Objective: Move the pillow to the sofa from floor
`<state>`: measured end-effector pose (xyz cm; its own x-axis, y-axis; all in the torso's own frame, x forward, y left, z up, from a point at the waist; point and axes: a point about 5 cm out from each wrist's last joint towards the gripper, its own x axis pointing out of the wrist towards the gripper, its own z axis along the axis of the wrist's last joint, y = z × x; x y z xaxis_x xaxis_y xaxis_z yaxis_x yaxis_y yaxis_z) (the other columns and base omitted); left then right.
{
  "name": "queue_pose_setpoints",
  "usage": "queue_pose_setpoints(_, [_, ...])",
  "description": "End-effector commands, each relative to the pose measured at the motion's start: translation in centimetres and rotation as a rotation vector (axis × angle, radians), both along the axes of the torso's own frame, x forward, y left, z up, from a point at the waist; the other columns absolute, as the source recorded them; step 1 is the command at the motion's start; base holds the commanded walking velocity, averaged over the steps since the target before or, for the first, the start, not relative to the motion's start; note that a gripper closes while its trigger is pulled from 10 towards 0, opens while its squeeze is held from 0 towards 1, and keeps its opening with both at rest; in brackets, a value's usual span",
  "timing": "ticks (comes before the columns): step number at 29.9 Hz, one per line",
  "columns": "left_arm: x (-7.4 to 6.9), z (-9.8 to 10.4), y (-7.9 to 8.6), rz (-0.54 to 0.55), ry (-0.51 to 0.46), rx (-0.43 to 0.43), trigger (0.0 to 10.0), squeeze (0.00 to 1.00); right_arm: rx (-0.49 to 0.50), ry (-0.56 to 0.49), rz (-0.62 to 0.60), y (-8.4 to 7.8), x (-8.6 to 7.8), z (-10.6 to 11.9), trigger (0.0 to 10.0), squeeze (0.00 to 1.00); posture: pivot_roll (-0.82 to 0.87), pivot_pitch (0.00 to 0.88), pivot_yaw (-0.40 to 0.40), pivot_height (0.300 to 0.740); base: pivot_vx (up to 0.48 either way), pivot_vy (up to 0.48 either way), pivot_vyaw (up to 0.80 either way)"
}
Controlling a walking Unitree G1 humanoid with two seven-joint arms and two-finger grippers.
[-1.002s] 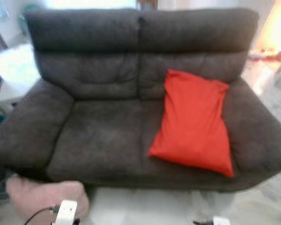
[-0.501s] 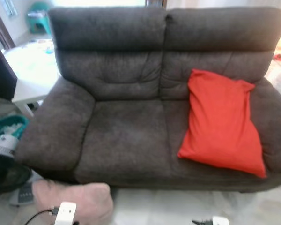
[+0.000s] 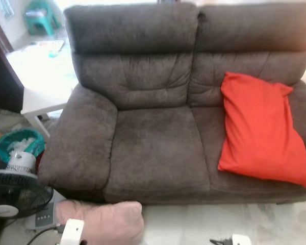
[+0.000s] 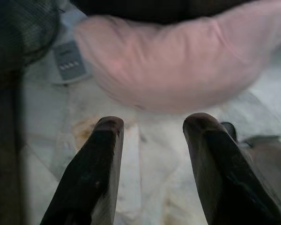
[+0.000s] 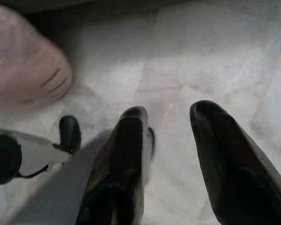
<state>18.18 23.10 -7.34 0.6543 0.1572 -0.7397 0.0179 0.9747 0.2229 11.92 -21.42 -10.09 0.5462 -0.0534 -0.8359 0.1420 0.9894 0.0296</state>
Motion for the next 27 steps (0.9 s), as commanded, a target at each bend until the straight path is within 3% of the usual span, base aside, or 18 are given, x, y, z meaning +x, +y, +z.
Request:
queue_pose_setpoints(1, [-0.92,-0.55,-0.32,-0.007,0.035,-0.002,10.0,0.0,0.002,0.009,-0.001,-0.27,-0.26,-0.03,10.0,0.0,0.1,0.024,0.022,0.74,0.0,0.322,0.8])
queue_pose_setpoints(5, [-0.92,-0.55,-0.34,-0.007,0.035,-0.002,10.0,0.0,0.004,0.01,-0.002,-0.28,-0.29,-0.04,10.0,0.0,0.1,0.022,0.02,0.74,0.0,0.321,0.76])
queue_pose_setpoints(27, [-0.95,-0.56,-0.35,-0.006,0.034,-0.004,10.0,0.0,0.009,0.012,-0.022,-0.31,-0.38,-0.08,10.0,0.0,0.1,0.02,0.02,0.74,0.0,0.321,0.0])
